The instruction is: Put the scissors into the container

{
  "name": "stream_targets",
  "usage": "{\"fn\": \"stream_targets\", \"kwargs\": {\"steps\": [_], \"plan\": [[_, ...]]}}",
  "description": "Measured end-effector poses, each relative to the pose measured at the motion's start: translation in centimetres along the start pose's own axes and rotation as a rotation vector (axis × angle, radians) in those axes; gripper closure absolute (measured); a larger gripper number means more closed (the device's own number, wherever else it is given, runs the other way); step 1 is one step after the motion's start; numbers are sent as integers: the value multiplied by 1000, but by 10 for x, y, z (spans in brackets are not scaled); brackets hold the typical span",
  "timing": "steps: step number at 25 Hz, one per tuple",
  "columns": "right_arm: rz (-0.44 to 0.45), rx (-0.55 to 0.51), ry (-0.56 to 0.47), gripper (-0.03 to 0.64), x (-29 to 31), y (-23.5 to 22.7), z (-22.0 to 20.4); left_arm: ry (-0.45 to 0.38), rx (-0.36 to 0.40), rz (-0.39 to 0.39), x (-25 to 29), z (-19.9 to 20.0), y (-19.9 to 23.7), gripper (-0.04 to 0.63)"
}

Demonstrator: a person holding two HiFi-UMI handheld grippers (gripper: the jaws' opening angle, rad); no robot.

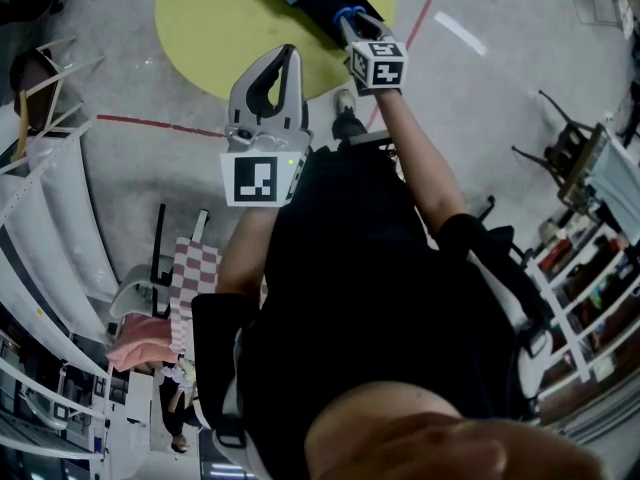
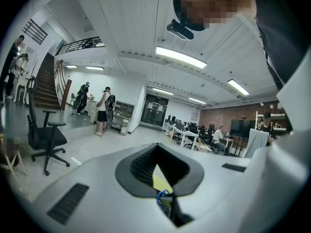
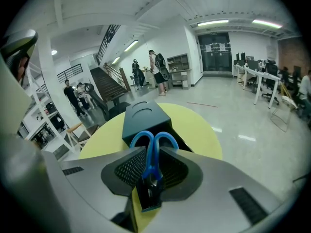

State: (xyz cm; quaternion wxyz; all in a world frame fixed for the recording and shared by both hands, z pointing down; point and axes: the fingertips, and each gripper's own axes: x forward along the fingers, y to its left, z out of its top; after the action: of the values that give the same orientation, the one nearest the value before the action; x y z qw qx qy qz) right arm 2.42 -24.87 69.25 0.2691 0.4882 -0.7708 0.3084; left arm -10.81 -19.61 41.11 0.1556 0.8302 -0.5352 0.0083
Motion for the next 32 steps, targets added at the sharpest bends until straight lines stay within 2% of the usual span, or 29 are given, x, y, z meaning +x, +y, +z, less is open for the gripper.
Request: {"fn": "stream_targets", "kwargs": {"steps": [9,32], "plan": [[-24,8,53,534,20,-7,5,10,-6,18,-2,-2,6,597],[-54,60,295,534,77,-24,-9,31,-19,46,4,-10,25,597]]}}
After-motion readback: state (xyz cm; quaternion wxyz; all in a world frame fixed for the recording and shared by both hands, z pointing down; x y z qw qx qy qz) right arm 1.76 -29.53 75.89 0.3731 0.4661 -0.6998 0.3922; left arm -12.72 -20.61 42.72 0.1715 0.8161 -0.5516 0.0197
